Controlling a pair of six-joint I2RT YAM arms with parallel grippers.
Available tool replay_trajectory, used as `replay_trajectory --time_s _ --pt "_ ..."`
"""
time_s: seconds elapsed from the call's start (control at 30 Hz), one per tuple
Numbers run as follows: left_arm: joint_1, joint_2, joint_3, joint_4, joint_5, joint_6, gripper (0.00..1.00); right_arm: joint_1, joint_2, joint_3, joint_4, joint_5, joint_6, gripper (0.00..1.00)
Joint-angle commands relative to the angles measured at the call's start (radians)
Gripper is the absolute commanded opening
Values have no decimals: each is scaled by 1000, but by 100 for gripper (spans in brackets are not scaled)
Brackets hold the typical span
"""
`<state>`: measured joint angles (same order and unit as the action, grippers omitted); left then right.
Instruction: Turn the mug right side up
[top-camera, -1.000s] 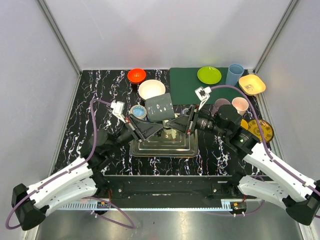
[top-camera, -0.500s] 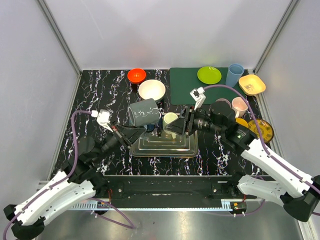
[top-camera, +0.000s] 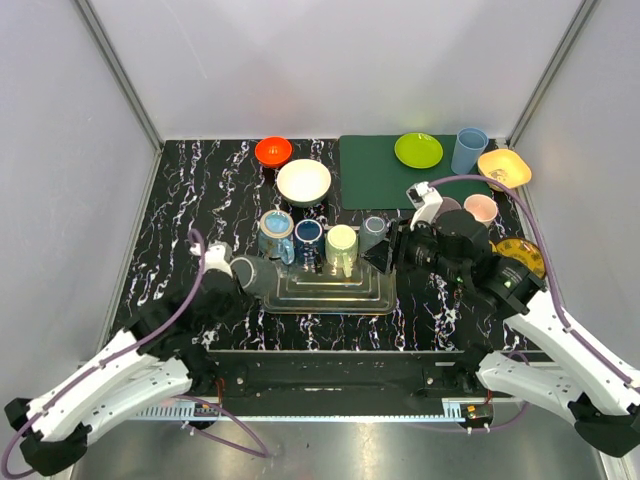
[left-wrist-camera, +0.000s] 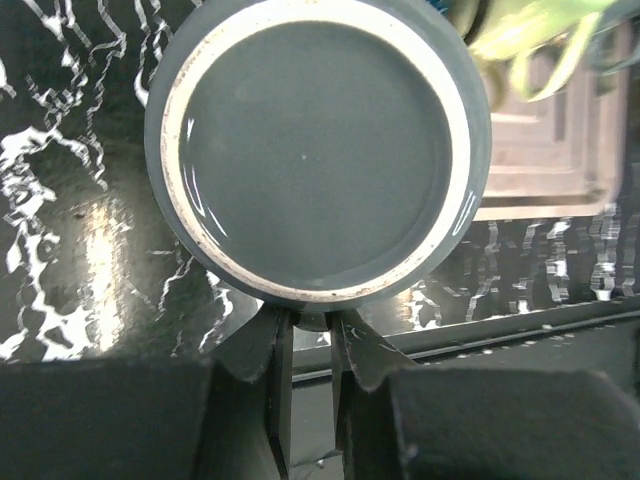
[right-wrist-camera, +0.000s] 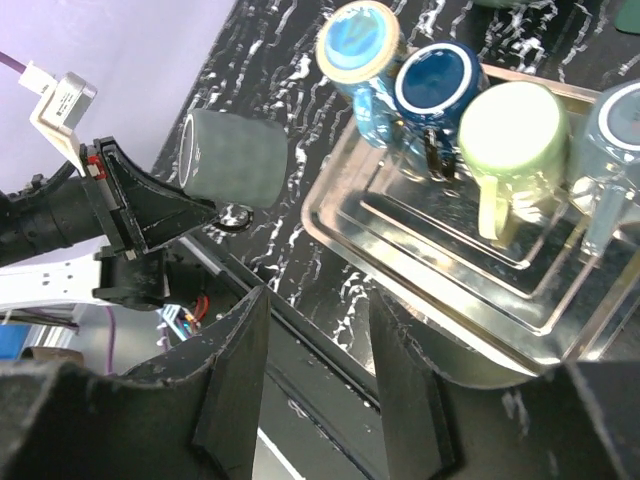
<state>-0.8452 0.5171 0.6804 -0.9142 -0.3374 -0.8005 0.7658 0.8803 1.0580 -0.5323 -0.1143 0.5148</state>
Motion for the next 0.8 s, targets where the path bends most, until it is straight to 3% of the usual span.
replay_trajectory --time_s 0.0,0.37,0.6,0.77 --pt "-9 139 54 43 -40 -14 0 3 19 -6 -29 70 -18 49" --pt "-8 343 -8 244 31 32 0 1 2 -52 -43 94 -1 49" --pt "-8 498 7 311 61 67 0 1 -32 -101 -43 110 10 50" --pt "-8 566 30 292 8 99 0 3 -44 -113 -54 132 10 49"
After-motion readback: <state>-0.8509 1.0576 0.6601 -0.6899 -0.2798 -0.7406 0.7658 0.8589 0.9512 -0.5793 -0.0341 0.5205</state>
